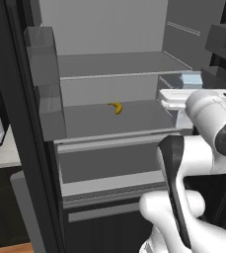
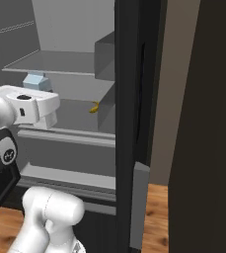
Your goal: Take out the milk from the fridge and place it on the tray on the counter. Then take the sugar cube near the tray and place it in the tray.
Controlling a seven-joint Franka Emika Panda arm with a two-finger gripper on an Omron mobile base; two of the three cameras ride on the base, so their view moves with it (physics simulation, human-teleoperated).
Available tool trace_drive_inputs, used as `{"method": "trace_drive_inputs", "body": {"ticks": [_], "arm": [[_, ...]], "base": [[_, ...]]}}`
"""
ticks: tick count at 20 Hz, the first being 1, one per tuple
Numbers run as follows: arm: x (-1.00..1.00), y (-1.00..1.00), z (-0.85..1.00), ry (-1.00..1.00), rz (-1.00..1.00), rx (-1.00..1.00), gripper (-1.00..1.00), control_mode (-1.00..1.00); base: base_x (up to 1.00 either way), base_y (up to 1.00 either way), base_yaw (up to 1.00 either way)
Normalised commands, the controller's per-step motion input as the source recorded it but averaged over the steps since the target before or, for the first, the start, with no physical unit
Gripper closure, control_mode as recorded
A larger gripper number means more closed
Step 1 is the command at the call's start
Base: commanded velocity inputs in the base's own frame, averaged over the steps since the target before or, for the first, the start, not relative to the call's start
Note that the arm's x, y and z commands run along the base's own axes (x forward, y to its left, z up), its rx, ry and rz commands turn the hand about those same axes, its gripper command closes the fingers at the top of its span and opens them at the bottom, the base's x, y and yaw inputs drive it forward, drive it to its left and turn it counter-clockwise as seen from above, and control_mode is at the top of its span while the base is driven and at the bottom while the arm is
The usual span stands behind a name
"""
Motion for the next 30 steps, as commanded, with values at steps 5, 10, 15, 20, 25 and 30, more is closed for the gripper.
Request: {"method": "trace_drive_inputs", "body": {"ticks": [5,10,15,20,25,30], "arm": [[-0.21,0.04,0.11,0.00,0.06,0.00,1.00,-1.00],[-0.35,0.05,0.31,0.00,0.04,0.00,1.00,-1.00],[-0.36,0.01,0.24,0.00,0.06,0.00,1.00,-1.00],[-0.07,0.01,0.04,0.00,0.01,0.00,1.00,1.00],[0.00,0.00,0.00,0.00,0.00,0.00,1.00,1.00],[0.00,0.00,0.00,0.00,0.00,0.00,1.00,1.00]], "base": [[0.00,0.00,0.00],[0.00,0.00,0.00],[0.00,0.00,0.00],[-0.52,0.01,0.02],[-0.98,0.00,0.01],[-1.00,0.00,0.00]]}}
